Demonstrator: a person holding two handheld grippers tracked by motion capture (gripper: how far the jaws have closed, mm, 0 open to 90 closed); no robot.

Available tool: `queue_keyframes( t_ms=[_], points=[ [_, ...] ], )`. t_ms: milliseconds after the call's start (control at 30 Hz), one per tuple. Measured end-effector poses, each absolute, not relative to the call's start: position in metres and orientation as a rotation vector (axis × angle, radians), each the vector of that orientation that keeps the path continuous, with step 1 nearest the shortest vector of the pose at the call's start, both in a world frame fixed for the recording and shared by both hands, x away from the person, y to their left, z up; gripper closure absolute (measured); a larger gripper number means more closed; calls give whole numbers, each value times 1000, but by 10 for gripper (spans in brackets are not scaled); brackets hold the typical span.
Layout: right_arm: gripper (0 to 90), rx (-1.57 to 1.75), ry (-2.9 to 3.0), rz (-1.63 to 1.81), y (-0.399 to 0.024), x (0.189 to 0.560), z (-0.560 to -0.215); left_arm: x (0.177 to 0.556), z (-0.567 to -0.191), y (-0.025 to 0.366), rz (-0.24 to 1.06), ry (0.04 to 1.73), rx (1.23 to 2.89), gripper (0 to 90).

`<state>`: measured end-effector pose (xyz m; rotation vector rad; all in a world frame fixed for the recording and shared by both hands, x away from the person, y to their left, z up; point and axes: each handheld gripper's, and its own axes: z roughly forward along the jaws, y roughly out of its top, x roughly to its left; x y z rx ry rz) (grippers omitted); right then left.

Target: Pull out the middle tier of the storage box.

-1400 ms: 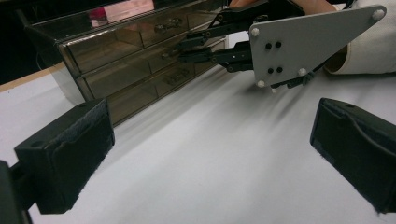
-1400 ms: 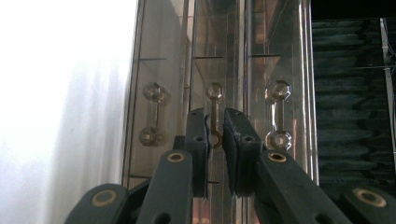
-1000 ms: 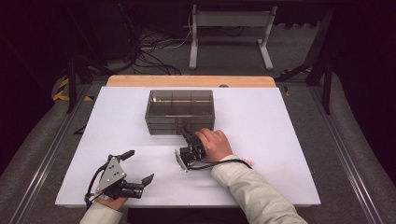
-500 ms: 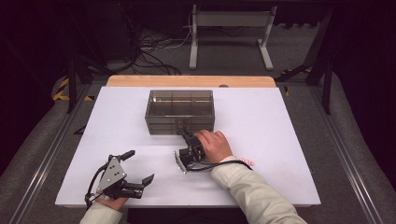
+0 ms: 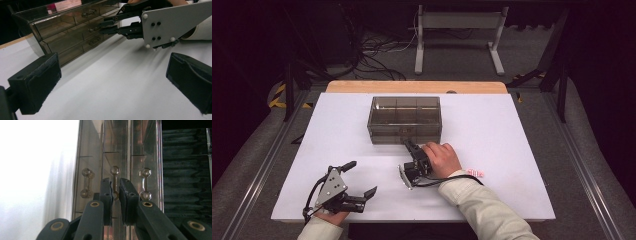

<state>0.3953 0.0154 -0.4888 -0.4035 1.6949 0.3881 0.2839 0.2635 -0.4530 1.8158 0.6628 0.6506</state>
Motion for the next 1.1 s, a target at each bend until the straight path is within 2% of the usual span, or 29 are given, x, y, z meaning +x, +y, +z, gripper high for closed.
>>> queue_keyframes(
  t_ms=[700, 1100],
  points=[
    [802, -406, 1720, 404, 15, 387, -487, 284, -453, 263, 655, 660, 1818, 9],
    [618, -369, 1790, 519, 10, 382, -475, 284, -453, 263, 655, 658, 1819, 11]
  ],
)
